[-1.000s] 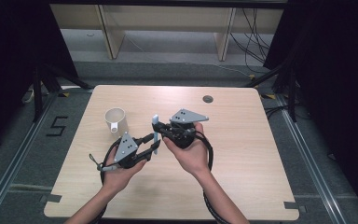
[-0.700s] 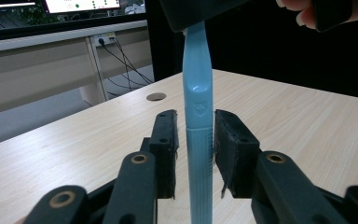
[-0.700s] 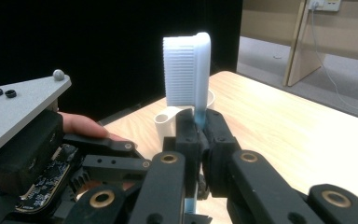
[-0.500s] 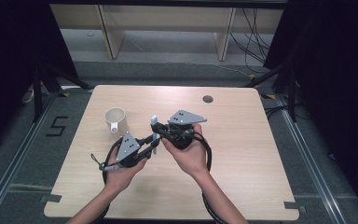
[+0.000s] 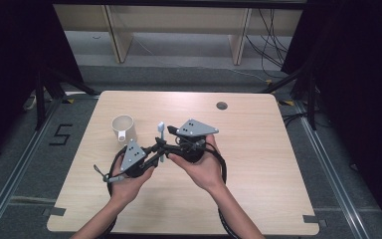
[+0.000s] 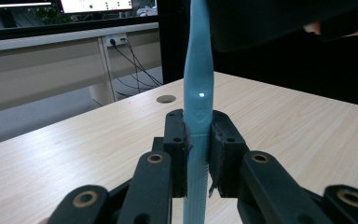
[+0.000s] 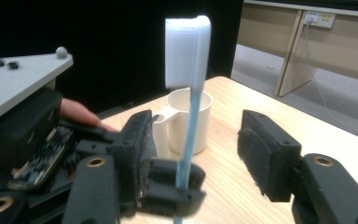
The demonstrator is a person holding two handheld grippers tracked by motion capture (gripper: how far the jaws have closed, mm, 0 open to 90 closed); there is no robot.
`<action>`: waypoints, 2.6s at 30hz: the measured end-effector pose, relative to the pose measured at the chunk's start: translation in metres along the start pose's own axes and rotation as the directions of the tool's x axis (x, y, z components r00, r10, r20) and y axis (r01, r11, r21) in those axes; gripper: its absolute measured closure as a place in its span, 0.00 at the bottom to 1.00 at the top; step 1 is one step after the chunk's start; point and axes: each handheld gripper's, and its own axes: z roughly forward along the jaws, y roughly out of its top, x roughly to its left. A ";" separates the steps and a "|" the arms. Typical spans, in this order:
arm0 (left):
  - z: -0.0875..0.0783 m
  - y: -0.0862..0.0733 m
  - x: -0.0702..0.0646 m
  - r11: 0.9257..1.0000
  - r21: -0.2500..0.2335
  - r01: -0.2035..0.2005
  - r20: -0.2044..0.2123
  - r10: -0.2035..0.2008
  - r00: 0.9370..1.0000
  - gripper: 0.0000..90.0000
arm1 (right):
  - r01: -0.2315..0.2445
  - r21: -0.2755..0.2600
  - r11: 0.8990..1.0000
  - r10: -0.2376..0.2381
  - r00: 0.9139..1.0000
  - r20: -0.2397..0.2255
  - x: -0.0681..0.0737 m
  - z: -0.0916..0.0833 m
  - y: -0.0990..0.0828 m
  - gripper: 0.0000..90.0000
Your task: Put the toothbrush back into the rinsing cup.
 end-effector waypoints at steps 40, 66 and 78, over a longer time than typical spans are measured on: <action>-0.046 0.002 0.051 0.997 -0.054 0.047 -0.168 -0.056 0.984 0.87 | -0.130 0.002 0.992 0.123 0.950 0.288 -0.075 -0.088 -0.117 0.54; -0.072 -0.005 0.067 0.990 -0.118 0.077 -0.275 -0.107 0.955 0.87 | -0.150 0.000 0.989 0.136 0.897 0.421 -0.085 -0.100 -0.162 0.56; -0.077 0.001 0.076 0.985 -0.155 0.072 -0.321 -0.119 0.939 0.87 | -0.138 0.008 0.990 0.123 0.902 0.413 -0.086 -0.100 -0.162 0.55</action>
